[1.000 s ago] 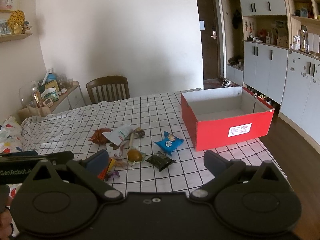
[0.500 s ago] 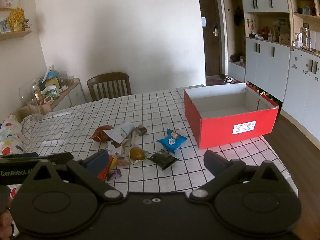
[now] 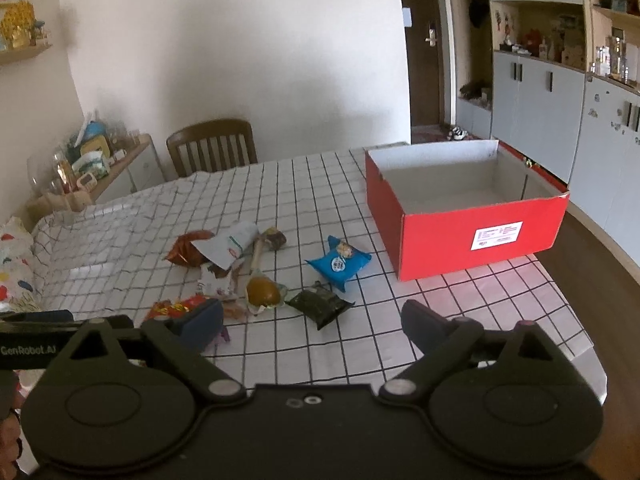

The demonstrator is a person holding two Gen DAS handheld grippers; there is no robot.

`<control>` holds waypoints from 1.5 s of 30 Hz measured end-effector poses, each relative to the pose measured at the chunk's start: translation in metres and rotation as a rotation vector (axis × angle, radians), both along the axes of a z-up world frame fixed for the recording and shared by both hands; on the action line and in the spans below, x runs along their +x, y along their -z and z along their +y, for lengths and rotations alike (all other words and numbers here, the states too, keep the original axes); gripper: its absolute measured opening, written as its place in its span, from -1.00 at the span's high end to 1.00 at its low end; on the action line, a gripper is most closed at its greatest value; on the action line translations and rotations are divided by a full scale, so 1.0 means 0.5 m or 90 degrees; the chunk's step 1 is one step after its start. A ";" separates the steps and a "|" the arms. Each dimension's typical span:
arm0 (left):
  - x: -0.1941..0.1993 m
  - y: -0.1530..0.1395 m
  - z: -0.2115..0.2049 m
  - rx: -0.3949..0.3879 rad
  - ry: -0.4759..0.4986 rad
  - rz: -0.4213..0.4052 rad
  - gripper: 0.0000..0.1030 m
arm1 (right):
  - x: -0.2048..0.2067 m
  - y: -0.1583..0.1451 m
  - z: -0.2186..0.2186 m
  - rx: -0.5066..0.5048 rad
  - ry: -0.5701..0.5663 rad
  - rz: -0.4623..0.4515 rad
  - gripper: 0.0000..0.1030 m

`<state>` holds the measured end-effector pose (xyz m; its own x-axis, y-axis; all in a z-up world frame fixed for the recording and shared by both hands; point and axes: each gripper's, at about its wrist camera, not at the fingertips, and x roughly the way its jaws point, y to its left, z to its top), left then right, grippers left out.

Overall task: Organize snacks
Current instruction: 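Grasp the red chip bag with the left tool while the right tool grasps the dark green snack pack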

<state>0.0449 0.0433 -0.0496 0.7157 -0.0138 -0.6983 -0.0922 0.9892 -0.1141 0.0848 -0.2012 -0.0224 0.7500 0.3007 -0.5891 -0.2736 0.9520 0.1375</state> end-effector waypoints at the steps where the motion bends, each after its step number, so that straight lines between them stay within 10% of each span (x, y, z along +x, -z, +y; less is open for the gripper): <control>1: 0.008 0.010 0.003 0.003 0.000 0.004 -1.00 | 0.012 0.006 0.000 -0.004 -0.001 0.005 -0.81; 31: 0.156 0.140 0.051 0.009 -0.047 0.120 -0.99 | 0.311 0.200 0.097 -0.165 -0.255 0.145 -0.15; 45: 0.162 0.148 0.063 -0.014 -0.052 0.122 -0.42 | 0.333 0.215 0.112 -0.180 -0.262 0.151 0.24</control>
<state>0.1258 0.0746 -0.1234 0.5692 0.0226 -0.8219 -0.1942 0.9750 -0.1077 0.2513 -0.1455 -0.1299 0.4412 0.3468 -0.8277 -0.6237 0.7816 -0.0050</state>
